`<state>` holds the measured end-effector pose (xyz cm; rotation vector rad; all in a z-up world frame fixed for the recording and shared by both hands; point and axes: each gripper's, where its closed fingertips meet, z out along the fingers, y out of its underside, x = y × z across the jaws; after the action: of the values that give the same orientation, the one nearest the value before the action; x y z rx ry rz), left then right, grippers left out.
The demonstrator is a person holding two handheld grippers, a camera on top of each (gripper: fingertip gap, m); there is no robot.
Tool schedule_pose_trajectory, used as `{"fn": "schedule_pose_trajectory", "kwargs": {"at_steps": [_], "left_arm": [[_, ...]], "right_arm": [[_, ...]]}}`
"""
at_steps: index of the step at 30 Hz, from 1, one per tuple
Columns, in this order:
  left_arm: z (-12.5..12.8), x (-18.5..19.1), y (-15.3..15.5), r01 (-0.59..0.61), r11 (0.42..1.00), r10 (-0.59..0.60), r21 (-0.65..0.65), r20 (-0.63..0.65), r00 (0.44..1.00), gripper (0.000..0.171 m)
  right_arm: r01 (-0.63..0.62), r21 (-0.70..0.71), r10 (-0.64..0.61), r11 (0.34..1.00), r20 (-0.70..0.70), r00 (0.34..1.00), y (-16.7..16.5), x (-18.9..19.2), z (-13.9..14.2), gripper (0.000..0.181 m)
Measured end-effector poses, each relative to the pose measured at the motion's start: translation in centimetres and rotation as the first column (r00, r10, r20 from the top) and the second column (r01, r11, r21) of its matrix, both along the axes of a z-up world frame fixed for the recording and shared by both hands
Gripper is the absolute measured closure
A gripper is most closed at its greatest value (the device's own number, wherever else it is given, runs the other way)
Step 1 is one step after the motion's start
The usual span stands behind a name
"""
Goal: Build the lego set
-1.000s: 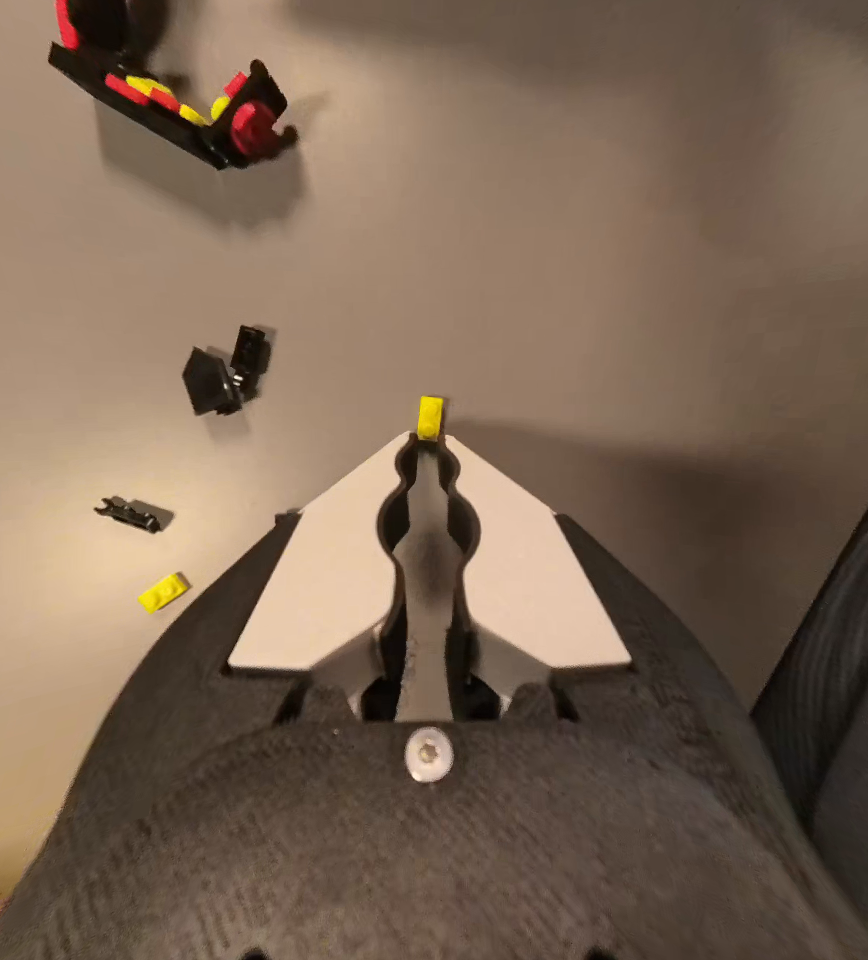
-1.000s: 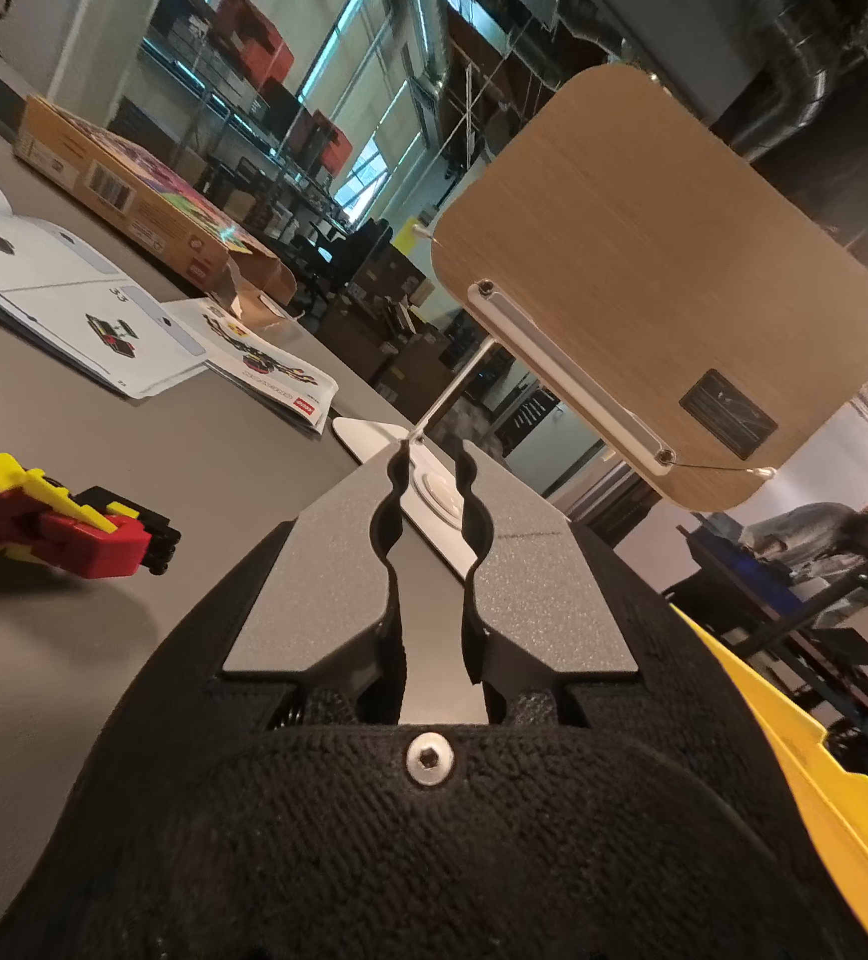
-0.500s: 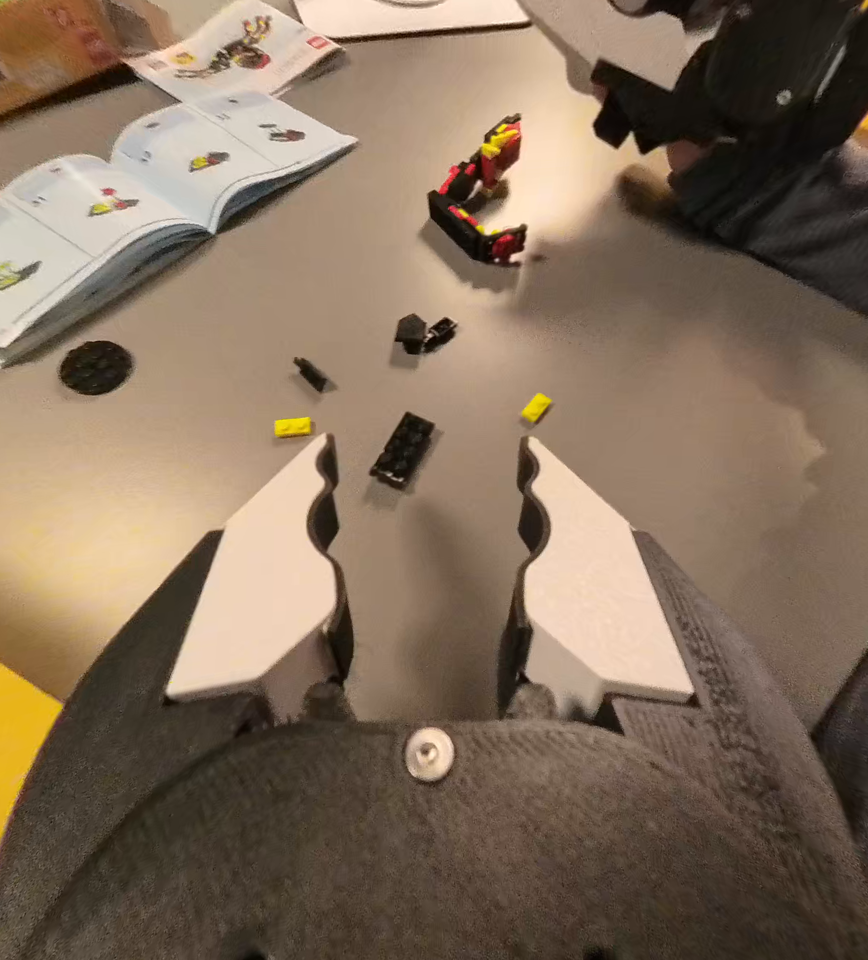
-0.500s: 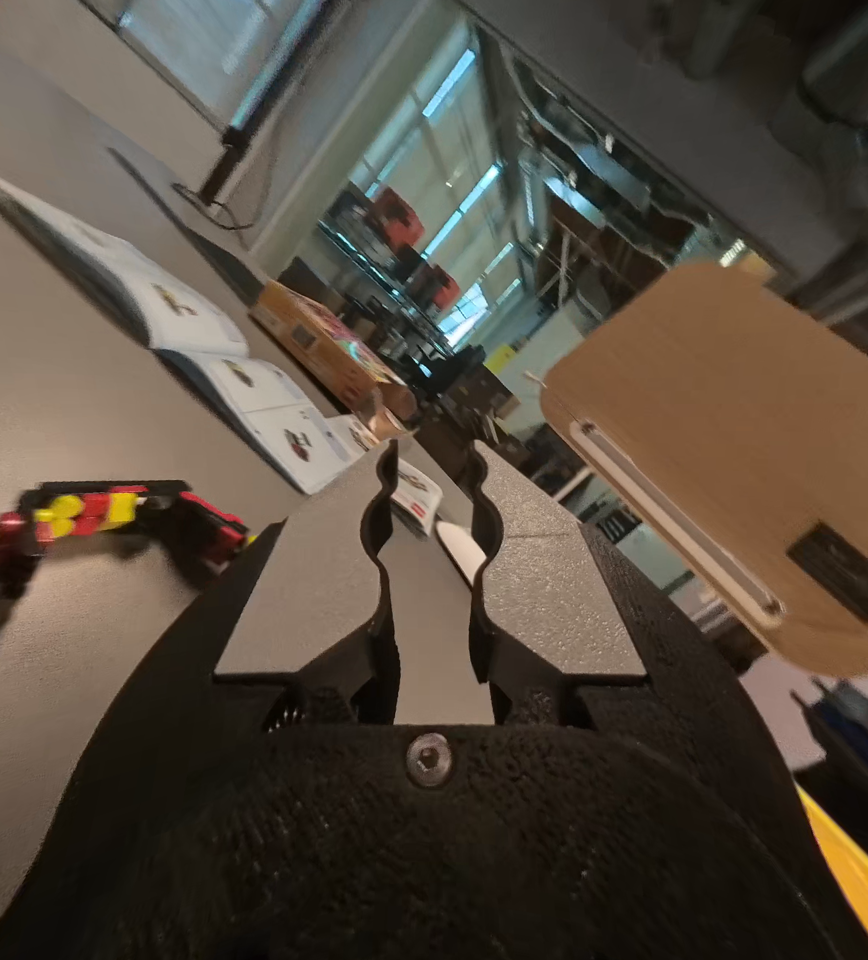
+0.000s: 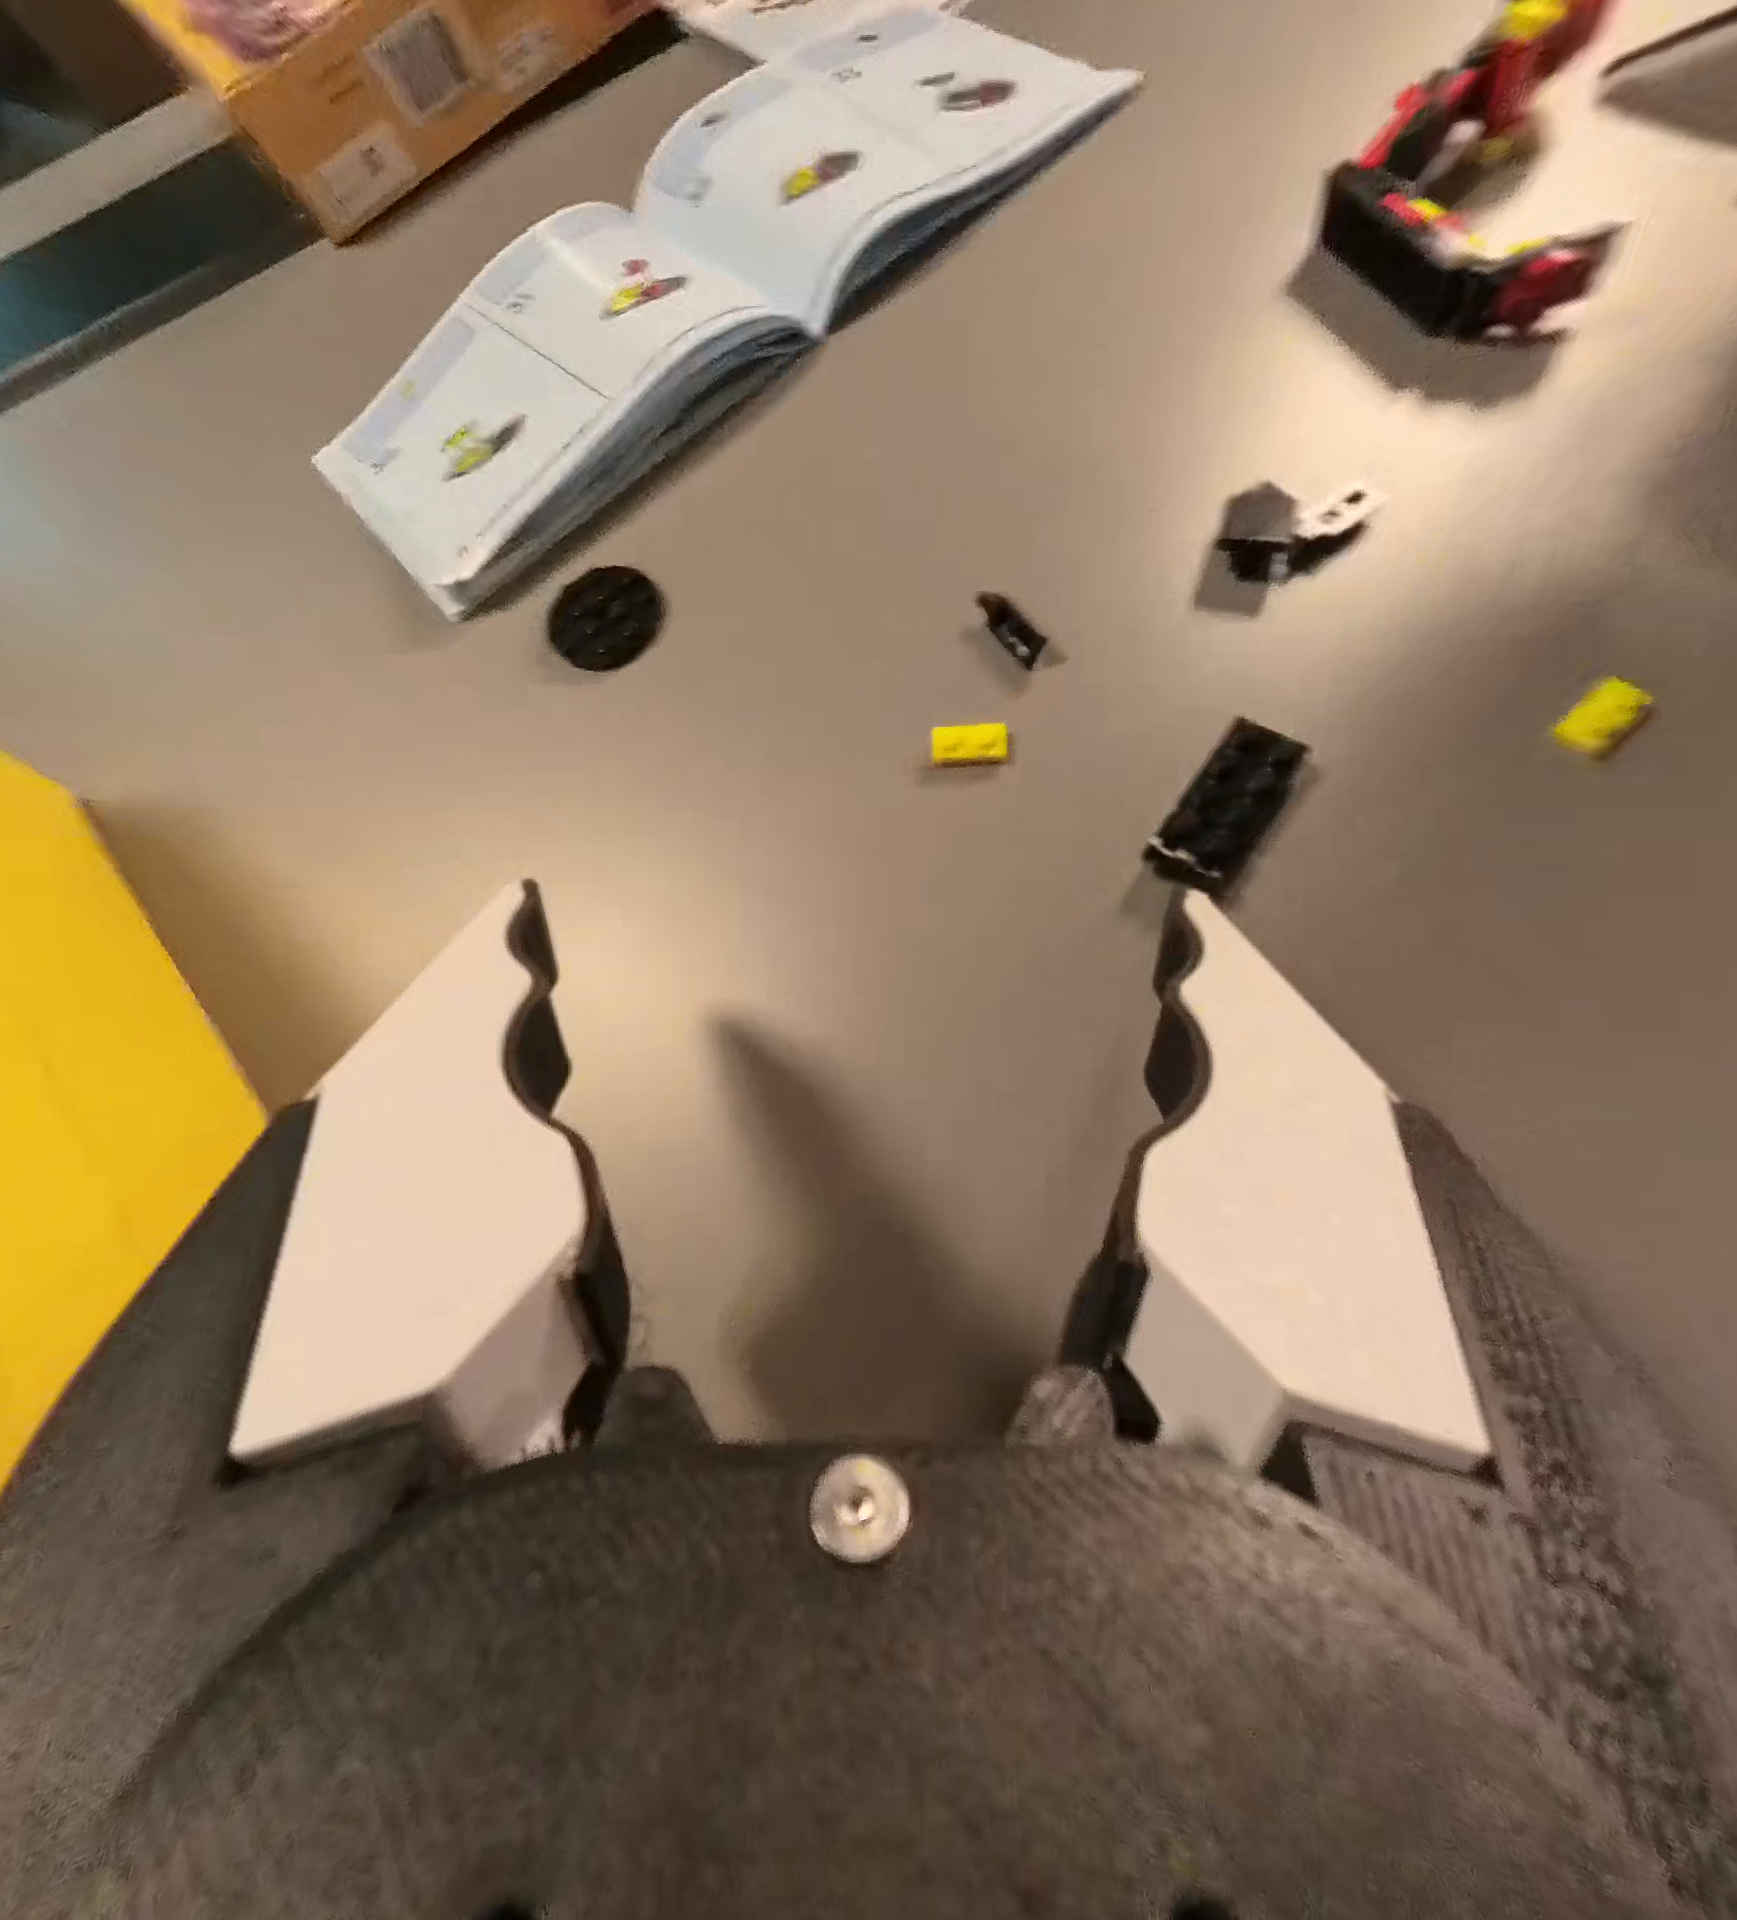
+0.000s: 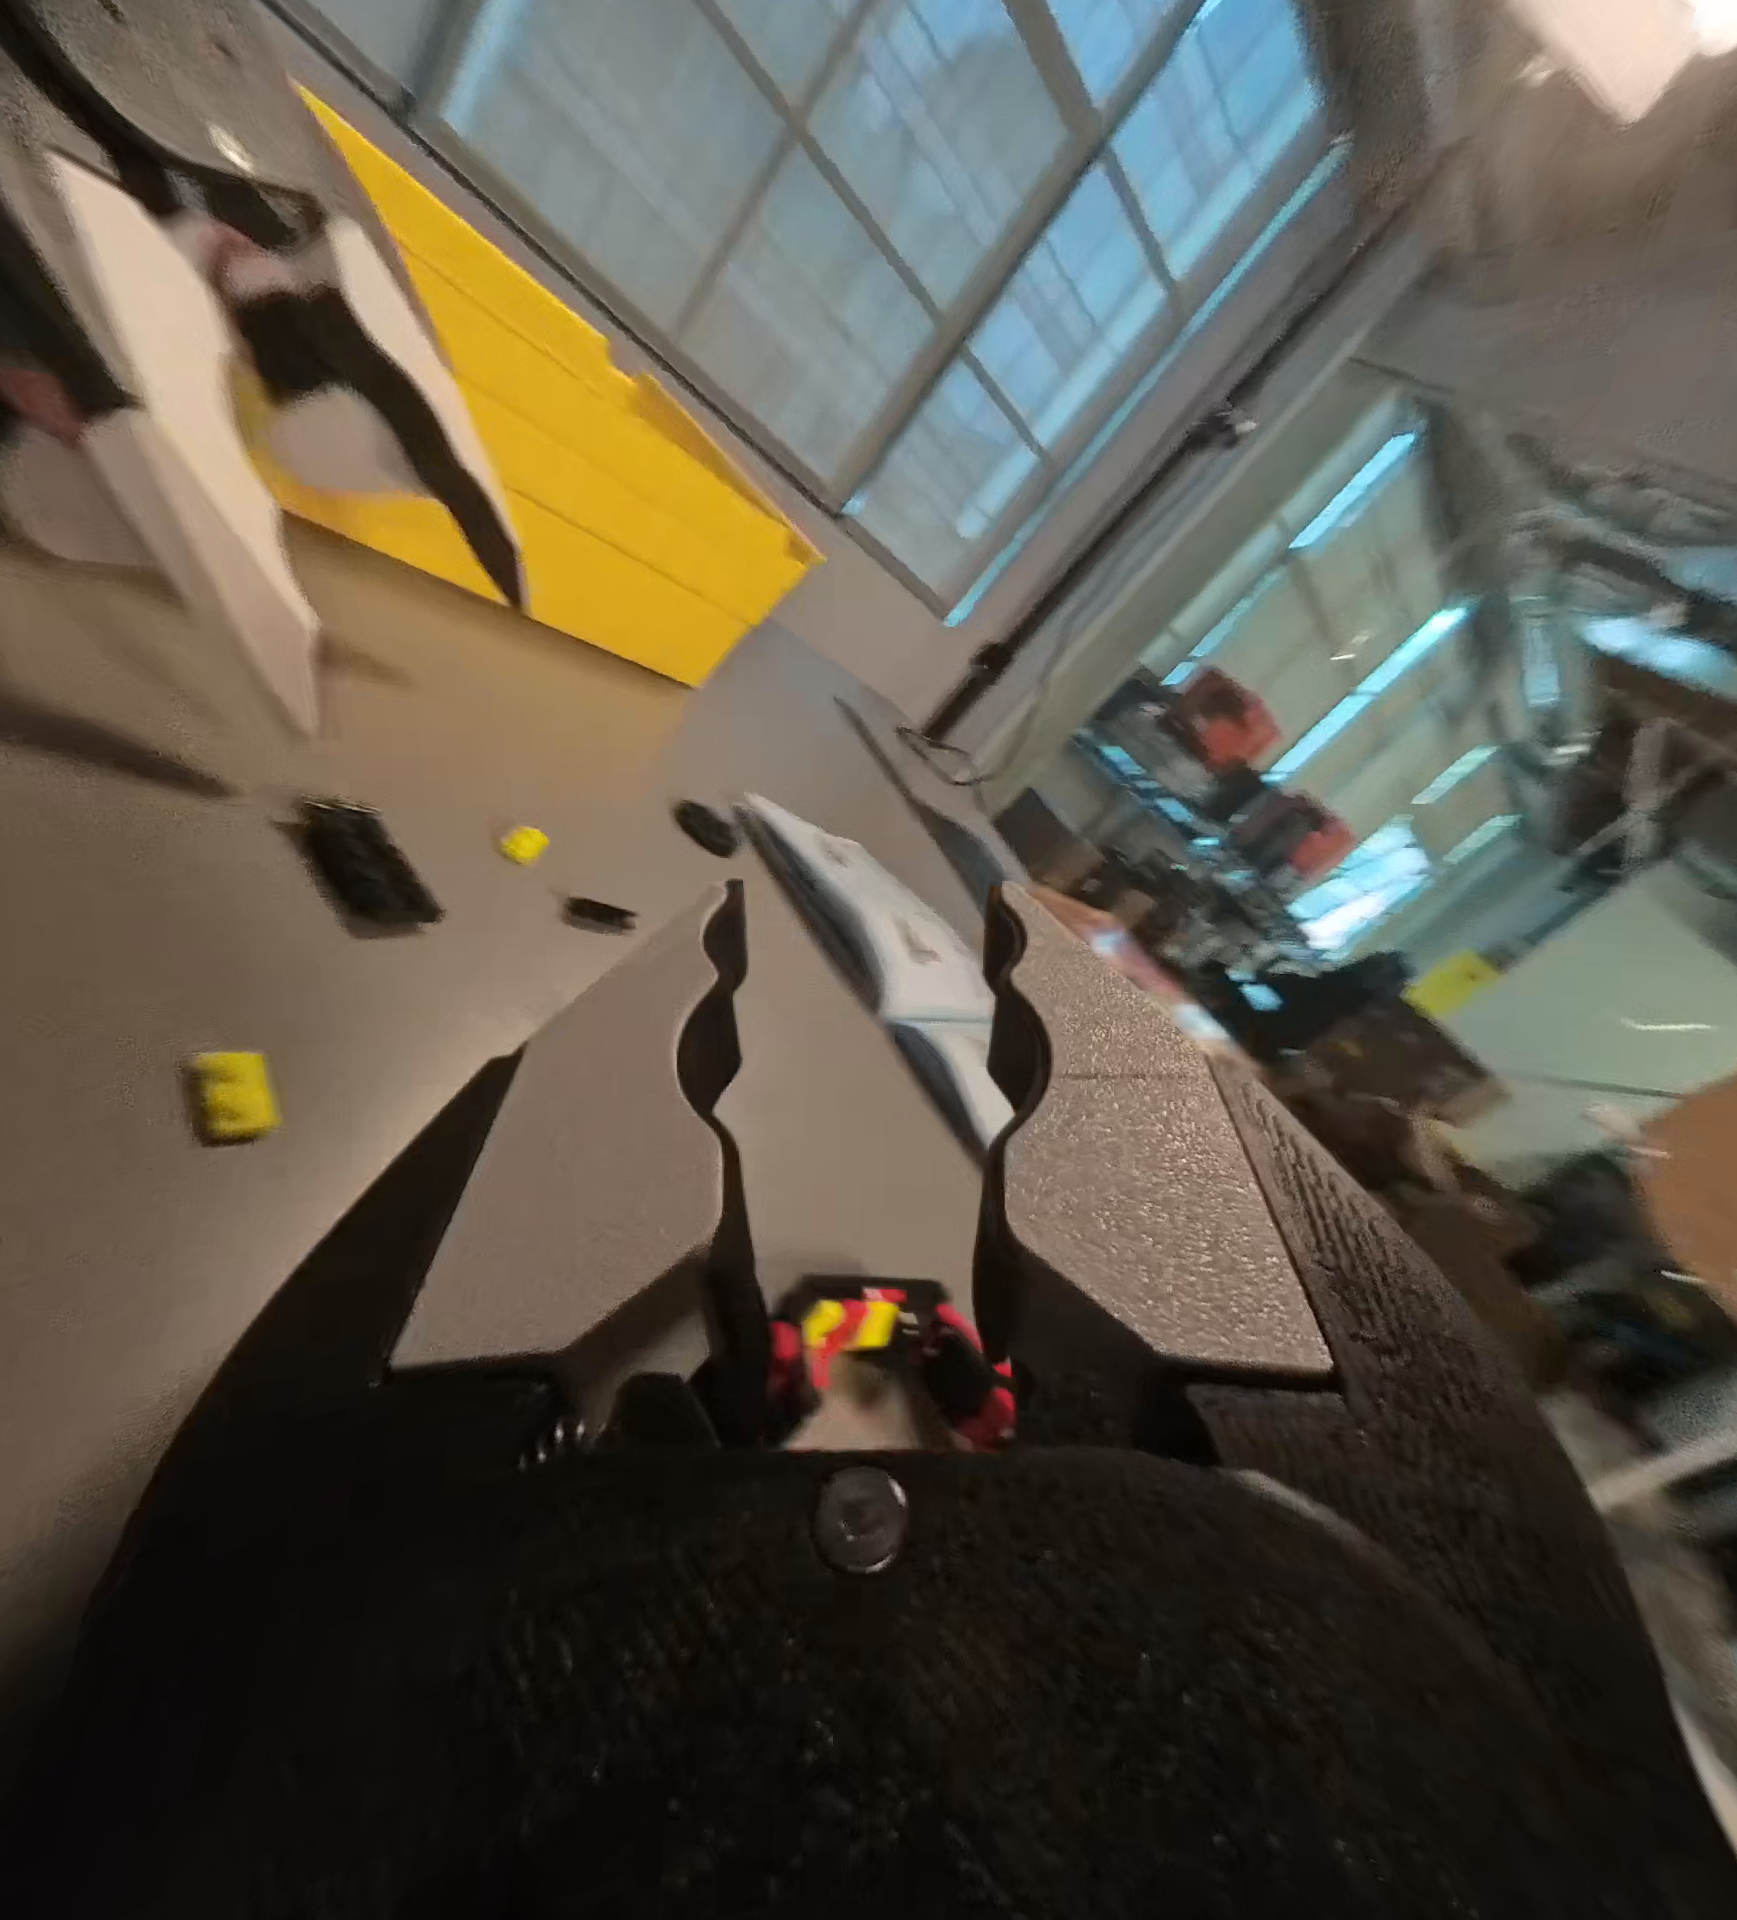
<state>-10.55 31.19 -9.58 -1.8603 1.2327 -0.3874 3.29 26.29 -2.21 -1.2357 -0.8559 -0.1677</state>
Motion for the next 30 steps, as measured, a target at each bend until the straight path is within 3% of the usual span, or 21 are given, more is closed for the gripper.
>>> {"fn": "schedule_pose_trajectory", "kwargs": {"at_steps": [2,3,5,8,15,20,22,27,30], "left_arm": [[-0.2,0.8,-2.2,0.184,0.979,-0.182,-0.089,0.03,0.983,0.081],[-0.3,1.2,-3.2,0.266,0.958,-0.264,-0.104,0.037,0.964,0.084],[-0.8,1.8,-4.1,0.356,0.93,-0.357,-0.09,0.001,0.934,0.095],[-1.9,2.8,-5.3,0.443,0.889,-0.449,-0.116,-0.03,0.893,0.108],[-2.2,4.2,-5.9,0.489,0.85,-0.495,-0.194,0.025,0.869,0.127],[-2.2,4.4,-6.4,0.531,0.823,-0.537,-0.204,0.029,0.843,0.138],[-2.2,4.4,-6.2,0.527,0.826,-0.533,-0.202,0.03,0.846,0.154],[-2.2,4.3,-6.3,0.52,0.831,-0.528,-0.195,0.016,0.849,0.155],[-2.2,4.5,-7.5,0.568,0.804,-0.579,-0.177,-0.009,0.816,0.155]], "right_arm": [[-0.126,-0.151,0.121,0.981,-0.038,0.992,-0.9,-1.8,-1.4,0.142],[-0.184,-0.248,0.177,0.951,-0.052,0.983,-1.5,-2.6,-2.2,0.143],[-0.273,-0.418,0.255,0.866,-0.101,0.962,-2.8,-3.8,-3.5,0.145],[-0.319,-0.558,0.298,0.766,-0.131,0.945,-4.3,-4.6,-4.9,0.148],[-0.317,-0.668,0.33,0.673,-0.112,0.937,-5.6,-5.5,-6.7,0.154],[-0.319,-0.692,0.324,0.647,-0.13,0.937,-5.7,-5.7,-6.9,0.144],[-0.335,-0.701,0.321,0.629,-0.158,0.934,-5.8,-5.7,-6.8,0.144],[-0.332,-0.712,0.295,0.618,-0.181,0.938,-5.7,-5.3,-6.8,0.155],[-0.312,-0.733,0.291,0.605,-0.162,0.943,-5.8,-4.8,-7.3,0.162]]}}
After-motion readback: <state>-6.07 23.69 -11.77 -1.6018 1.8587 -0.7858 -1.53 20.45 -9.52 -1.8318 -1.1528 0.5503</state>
